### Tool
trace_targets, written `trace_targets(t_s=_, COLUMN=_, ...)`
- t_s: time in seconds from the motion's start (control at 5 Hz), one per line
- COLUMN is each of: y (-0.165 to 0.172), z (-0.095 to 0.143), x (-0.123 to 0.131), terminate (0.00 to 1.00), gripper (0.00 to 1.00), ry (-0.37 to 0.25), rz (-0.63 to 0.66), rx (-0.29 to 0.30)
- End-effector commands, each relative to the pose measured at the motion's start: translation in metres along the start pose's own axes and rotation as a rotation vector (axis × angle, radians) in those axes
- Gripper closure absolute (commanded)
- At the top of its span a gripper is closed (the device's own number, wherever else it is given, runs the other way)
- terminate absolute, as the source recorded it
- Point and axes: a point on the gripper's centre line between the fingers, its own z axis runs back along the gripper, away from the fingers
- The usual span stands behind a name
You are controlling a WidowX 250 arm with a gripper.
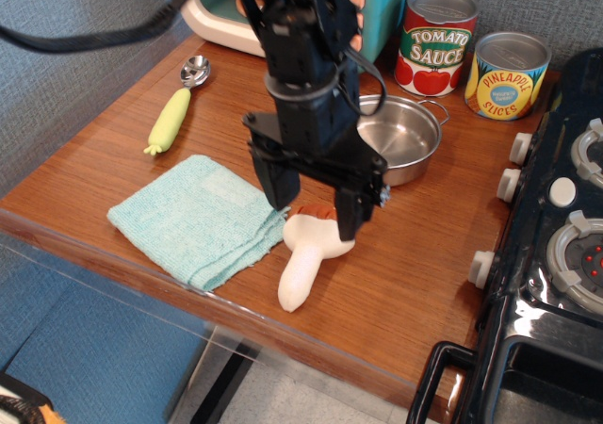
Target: Move the mushroom to the other side of the blue rag.
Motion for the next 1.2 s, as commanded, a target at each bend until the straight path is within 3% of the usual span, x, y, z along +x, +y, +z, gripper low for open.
trace_targets(t_s=0.0, y=0.017, z=-0.029, x=0.005, terminate=0.00, gripper=0.00, ry=0.057, rz=0.063, rx=0.083)
trace_targets(t_s=0.2, y=0.021, z=-0.040, x=0.006, terminate=0.00, gripper=0.00, ry=0.072, rz=0.070, rx=0.103)
trace_targets(t_s=0.4, y=0.020, z=-0.043, x=0.005, terminate=0.00, gripper=1.00, ry=0.079, rz=0.064, rx=0.115)
trace_targets(t_s=0.6, y=0.024, z=-0.030, x=0.005, terminate=0.00, gripper=1.00, ry=0.055, rz=0.060, rx=0.101)
trace_targets(t_s=0.8, y=0.047, z=0.018, x=0.014, terminate=0.00, gripper=1.00, ry=-0.045, rz=0.099, rx=0.094)
trace_targets(t_s=1.0, y=0.093, z=0.048, x=0.013, terminate=0.00, gripper=1.00, ry=-0.106, rz=0.175, rx=0.133)
